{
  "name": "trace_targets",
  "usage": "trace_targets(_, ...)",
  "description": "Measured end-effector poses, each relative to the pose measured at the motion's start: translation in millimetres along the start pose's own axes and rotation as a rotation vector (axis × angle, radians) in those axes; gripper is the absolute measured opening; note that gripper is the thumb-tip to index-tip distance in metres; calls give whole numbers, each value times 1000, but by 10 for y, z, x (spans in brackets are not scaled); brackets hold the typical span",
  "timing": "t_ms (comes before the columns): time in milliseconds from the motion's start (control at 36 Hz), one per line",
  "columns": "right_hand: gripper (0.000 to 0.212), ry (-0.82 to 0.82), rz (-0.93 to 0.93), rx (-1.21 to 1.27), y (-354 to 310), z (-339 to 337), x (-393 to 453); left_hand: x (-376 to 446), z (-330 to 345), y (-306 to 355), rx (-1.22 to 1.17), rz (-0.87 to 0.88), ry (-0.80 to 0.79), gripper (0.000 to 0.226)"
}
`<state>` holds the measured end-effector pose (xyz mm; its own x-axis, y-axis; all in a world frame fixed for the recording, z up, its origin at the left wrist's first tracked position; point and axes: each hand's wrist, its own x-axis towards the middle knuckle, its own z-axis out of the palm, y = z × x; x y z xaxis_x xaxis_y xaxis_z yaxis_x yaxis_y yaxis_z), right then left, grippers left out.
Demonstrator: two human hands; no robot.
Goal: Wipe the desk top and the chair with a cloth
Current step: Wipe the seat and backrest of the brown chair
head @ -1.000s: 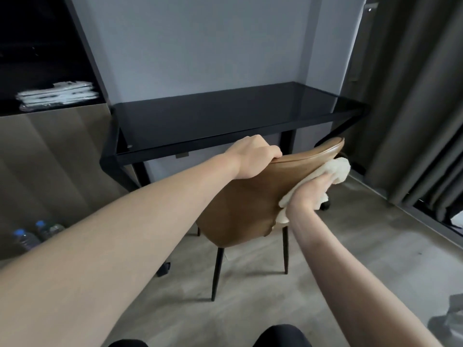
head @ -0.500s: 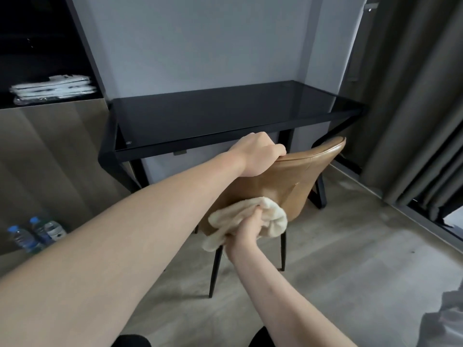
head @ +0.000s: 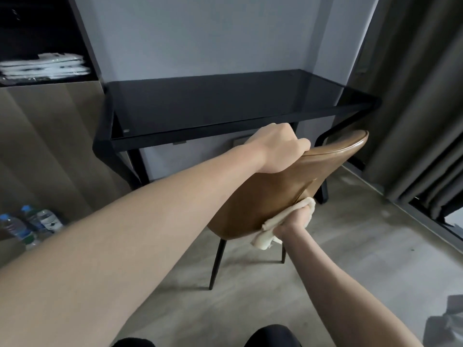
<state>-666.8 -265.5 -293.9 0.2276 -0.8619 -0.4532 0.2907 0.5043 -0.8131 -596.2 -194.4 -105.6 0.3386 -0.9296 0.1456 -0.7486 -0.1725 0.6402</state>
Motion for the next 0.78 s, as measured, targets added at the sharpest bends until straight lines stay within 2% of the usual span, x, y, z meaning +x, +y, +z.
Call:
trace_targets(83,58,149,135,156,105,-106,425,49,-23,-39,9,57,-4,53)
trace_targets(194,54,176,220,108,175,-70,399,105,-12,-97,14,103,-18,52)
trace_targets(389,83,204,349,26,202,35,212,125,-129,-43,0,145,-22,50)
trace_targets(583,58,45,347,68,-373,295,-419,74,-314,53,2,34,-103,51)
trace_targets(778,65,84,442,-1,-1293,407,-961,82,-550,142,-19,-219,-336,50)
